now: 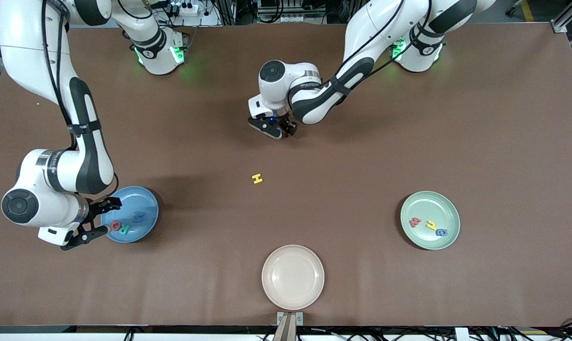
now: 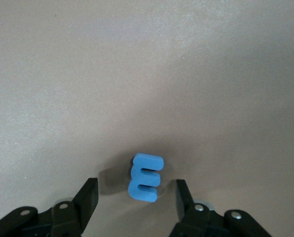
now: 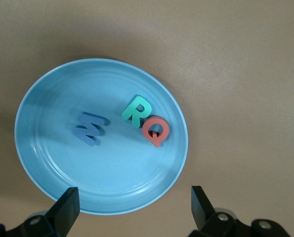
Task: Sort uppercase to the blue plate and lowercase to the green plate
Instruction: 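Lift the blue E with the left gripper while the right gripper reaches H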
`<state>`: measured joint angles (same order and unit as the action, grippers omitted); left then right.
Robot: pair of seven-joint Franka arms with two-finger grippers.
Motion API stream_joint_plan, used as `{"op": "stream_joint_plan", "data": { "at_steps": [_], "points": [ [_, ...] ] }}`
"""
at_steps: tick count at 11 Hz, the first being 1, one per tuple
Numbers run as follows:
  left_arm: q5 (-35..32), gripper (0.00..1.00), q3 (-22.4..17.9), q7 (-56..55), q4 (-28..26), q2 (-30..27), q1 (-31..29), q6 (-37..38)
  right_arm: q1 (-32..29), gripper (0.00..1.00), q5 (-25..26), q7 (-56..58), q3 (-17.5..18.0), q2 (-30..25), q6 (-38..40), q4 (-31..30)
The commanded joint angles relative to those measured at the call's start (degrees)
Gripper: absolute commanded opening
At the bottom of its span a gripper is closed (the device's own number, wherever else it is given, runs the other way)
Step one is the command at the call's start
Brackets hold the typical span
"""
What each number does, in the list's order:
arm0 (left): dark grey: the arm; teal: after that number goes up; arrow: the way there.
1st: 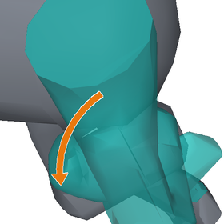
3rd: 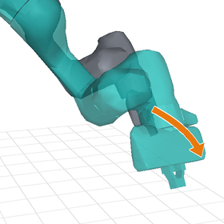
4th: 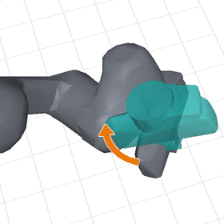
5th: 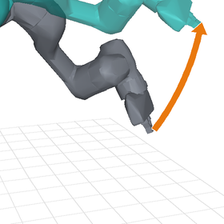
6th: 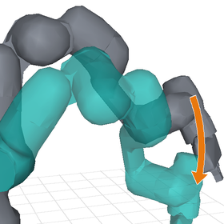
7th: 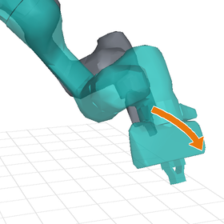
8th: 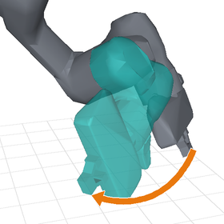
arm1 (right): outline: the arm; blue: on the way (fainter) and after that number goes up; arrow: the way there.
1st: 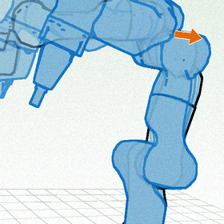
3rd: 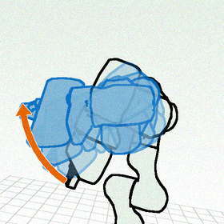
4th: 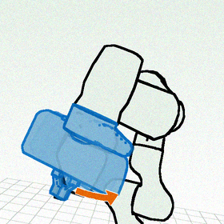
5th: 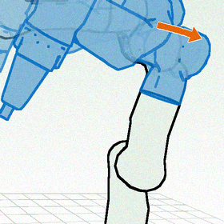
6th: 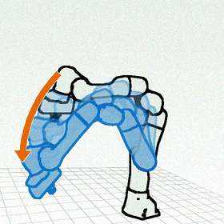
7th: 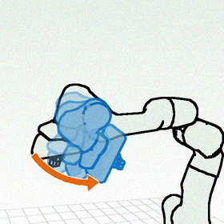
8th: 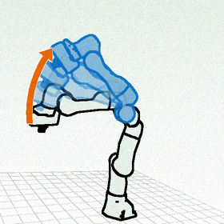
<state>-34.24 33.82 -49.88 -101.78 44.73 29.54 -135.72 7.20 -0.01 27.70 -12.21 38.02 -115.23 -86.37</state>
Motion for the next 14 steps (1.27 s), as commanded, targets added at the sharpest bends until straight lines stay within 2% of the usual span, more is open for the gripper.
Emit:
{"op": "stream_joint_plan", "data": {
  "at_steps": [1, 4, 5, 6, 8, 9, 14],
  "points": [
    [-1.97, 0.68, -2.26, -2.85, 0.09, 0.36, 2.44, -0.86, -0.44, 1.0, -0.87, -0.19, 0.35, -0.41, 0.18, -0.38],
    [-2.06, 0.68, -3.5, -3.56, 0.36, 0.62, 3.6, -1.74, -0.26, 1.0, -0.87, -0.19, 0.35, -0.41, 0.36, -0.38],
    [-2.06, 0.6, -3.5, -3.56, 0.44, 0.62, 3.6, -1.74, -0.35, 1.0, -0.87, -0.19, 0.35, -0.49, 0.36, -0.38],
    [-2.06, 0.46, -3.5, -3.04, 0.36, 0.62, 3.33, -1.74, -0.26, 1.0, -0.87, -0.19, 0.35, -0.41, 0.36, -0.38],
    [-2.06, 0.07, -3.58, -2.77, 0.44, 0.62, 3.07, -1.74, -0.26, 1.0, -0.87, -0.19, 0.35, -0.41, 0.36, -0.38],
    [-2.06, 0.0, -3.67, -2.68, 0.44, 0.54, 2.89, -1.74, -0.17, 1.0, -0.87, -0.19, 0.35, -0.49, 0.36, -0.38],
    [-1.71, 0.0, -3.67, -3.12, 0.53, -1.39, 0.87, -0.52, 0.0, 1.0, -0.87, -0.27, 0.35, -0.5, 0.44, -0.38]
  ]
}}
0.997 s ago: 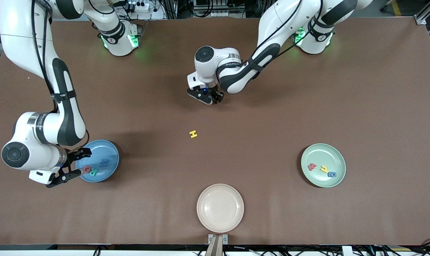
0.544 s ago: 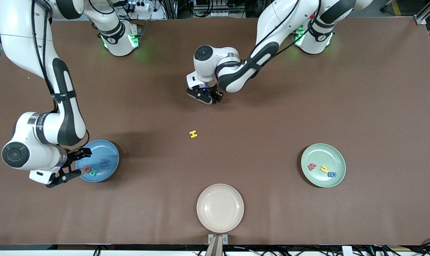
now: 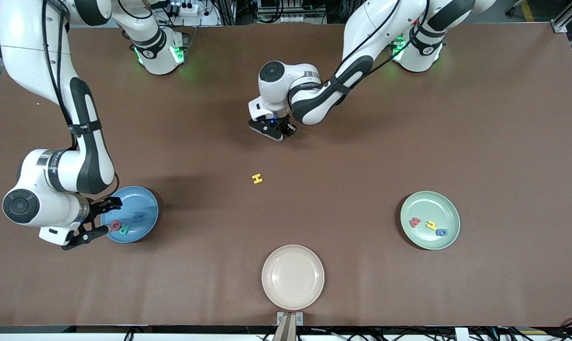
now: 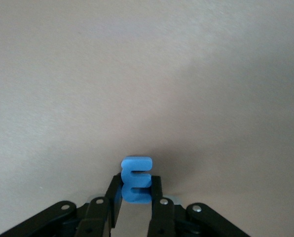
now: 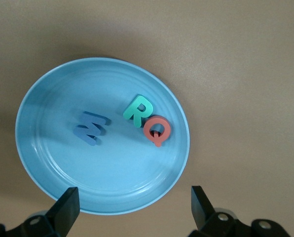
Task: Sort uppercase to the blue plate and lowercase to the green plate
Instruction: 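Lift the blue E with the left gripper while the right gripper reaches H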
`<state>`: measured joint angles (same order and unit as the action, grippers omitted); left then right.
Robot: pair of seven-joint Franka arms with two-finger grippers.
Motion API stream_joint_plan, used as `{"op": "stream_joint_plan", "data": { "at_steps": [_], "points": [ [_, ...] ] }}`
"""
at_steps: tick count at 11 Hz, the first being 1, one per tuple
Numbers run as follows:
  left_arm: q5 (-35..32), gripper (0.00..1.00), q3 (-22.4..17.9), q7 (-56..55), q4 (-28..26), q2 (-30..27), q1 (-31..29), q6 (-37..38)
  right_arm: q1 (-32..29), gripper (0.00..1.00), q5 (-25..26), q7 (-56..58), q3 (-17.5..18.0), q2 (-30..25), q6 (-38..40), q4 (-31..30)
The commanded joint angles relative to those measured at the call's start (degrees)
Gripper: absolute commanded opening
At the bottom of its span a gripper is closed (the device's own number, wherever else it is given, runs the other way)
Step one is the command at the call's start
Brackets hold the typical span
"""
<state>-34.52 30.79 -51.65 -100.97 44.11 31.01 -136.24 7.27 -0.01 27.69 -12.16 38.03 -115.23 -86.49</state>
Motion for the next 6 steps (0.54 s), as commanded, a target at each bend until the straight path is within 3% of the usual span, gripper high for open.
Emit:
{"op": "stream_joint_plan", "data": {
  "at_steps": [1, 6],
  "points": [
    [-0.82, 0.0, -0.55, -1.35, -0.19, -1.73, -1.12, 1.31, 0.12, 1.0, -0.86, -0.27, 0.29, -0.59, 0.53, -0.17],
    [5.06, 0.0, 1.73, -0.91, 0.33, -9.64, -11.03, 7.29, 7.12, 1.0, -3.15, -0.71, 0.21, -3.05, 3.96, 0.97]
  ]
}}
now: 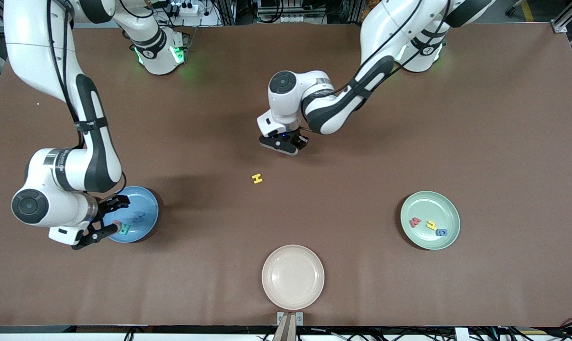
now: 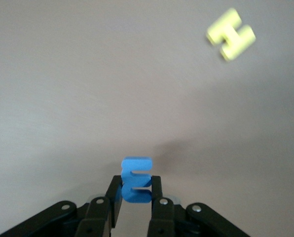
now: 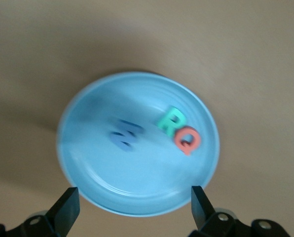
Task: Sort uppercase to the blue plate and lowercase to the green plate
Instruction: 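Lift the blue E with the left gripper while the right gripper reaches H, then place the blue E on the green plate while the right gripper grasps H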
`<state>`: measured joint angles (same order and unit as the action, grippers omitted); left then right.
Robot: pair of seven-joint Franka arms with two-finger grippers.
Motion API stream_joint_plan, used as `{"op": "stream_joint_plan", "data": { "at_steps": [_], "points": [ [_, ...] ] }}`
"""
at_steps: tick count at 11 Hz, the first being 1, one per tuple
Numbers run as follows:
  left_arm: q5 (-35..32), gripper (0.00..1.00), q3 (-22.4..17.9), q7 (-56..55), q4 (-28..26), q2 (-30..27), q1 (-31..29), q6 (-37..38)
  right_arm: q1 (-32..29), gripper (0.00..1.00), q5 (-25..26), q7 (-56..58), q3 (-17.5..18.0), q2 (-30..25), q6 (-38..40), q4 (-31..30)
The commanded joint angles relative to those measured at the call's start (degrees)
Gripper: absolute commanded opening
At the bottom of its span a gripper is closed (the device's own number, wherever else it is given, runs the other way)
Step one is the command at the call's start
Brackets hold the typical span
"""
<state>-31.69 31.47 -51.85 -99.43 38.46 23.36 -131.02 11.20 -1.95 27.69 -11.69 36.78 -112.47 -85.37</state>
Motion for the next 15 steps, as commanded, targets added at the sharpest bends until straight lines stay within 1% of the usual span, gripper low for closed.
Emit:
{"op": "stream_joint_plan", "data": {
  "at_steps": [1, 3, 6, 8, 9, 10, 11, 12, 13, 14, 15],
  "points": [
    [3.81, 0.0, 1.23, -0.1, -0.94, -5.66, -6.8, 2.18, 4.0, 1.0, -1.21, -2.28, -0.26, -1.8, 1.46, 0.37],
    [6.37, 0.0, 1.84, 1.57, 1.42, -6.9, -13.13, 2.7, 5.84, 1.0, -1.38, -2.73, -0.09, -1.62, 1.46, 0.46],
    [6.38, 0.0, 1.67, 5.43, 3.19, -6.73, -22.53, 3.49, 11.98, 1.0, -1.56, -12.28, -0.09, -0.83, 1.11, 1.17],
    [6.46, 0.0, 1.76, 11.21, 3.28, -5.77, -29.65, 4.02, 15.6, 1.0, -1.91, -14.59, 0.61, -0.22, -0.64, 1.26],
    [6.38, 0.0, 1.49, 13.07, 3.28, -5.15, -31.69, 4.02, 16.31, 1.0, -4.78, -14.77, 1.48, -0.13, -1.61, 1.17],
    [6.12, 0.0, 1.32, 13.7, 3.28, -4.19, -33.53, 4.02, 17.62, 1.0, -8.29, -14.69, 1.58, 0.13, -2.14, 1.17],
    [5.42, 0.0, 1.32, 15.19, 3.28, -3.49, -35.55, 4.02, 20.16, 1.0, -9.63, -14.77, 1.58, 0.48, -3.36, 1.08],
    [5.32, 0.0, 0.19, 19.03, 3.36, -2.52, -37.14, 4.02, 21.83, 1.0, -9.47, -18.34, 1.49, 0.66, -4.59, 0.73],
    [5.67, 0.0, -2.78, 24.2, 3.8, -1.55, -37.68, 3.94, 24.46, 1.0, -9.21, -22.99, 1.49, 1.19, -5.56, 0.38],
    [6.11, 0.0, -4.47, 27.3, 5.37, -0.68, -37.68, 3.93, 27.27, 1.0, -9.21, -27.3, 1.49, 1.89, -6.18, 0.2],
    [6.11, 0.0, -4.57, 27.76, 5.82, -0.32, -37.77, 3.93, 28.95, 1.0, -9.21, -31.17, 1.58, 2.68, -7.41, 0.11]
  ]
}}
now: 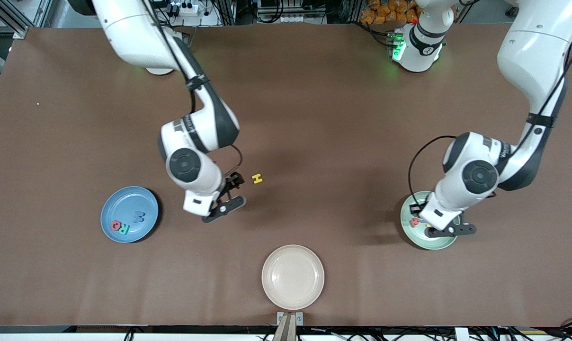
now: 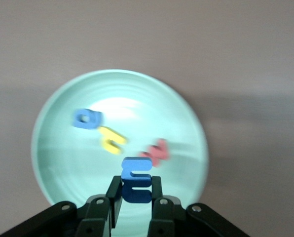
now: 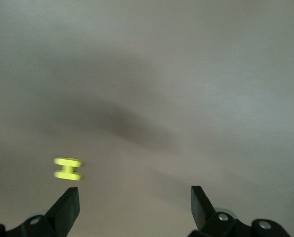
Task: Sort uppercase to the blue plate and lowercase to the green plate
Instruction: 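Place the blue E on the green plate while the right gripper grasps H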
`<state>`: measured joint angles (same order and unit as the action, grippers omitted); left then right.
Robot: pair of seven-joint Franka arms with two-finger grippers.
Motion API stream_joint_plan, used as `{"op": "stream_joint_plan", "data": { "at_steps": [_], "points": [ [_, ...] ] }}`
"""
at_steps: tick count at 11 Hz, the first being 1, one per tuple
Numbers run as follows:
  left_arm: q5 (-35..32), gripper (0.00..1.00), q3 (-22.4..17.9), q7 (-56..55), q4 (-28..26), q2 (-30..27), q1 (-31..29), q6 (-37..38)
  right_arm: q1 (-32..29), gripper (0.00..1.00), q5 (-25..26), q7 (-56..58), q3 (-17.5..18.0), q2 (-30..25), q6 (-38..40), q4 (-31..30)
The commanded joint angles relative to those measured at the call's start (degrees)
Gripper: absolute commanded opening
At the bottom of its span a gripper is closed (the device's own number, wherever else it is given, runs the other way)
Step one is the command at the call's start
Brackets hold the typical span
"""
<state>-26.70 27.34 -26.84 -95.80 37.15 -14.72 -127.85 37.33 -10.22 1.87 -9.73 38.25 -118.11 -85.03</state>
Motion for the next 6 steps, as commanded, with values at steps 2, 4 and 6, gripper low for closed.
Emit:
{"op": "stream_joint_plan", "data": {
  "at_steps": [2, 4, 6],
  "points": [
    [0.6, 0.89, -0.62, 3.19, 2.55, 0.99, 0.22, 0.76, 5.72, 1.0, -1.03, -8.37, -0.38, 2.79, -6.32, -2.32],
    [0.34, 1.0, -2.29, 5.03, 4.39, 0.56, -0.13, 0.85, 7.57, 1.0, -1.03, -8.38, -0.38, 2.89, -10.55, -6.27],
    [1.3, 1.0, -1.77, 9.94, 4.48, -2.5, -0.83, 1.55, 8.36, 1.0, -1.03, -8.46, -0.38, 2.98, -13.18, -8.74]
  ]
}}
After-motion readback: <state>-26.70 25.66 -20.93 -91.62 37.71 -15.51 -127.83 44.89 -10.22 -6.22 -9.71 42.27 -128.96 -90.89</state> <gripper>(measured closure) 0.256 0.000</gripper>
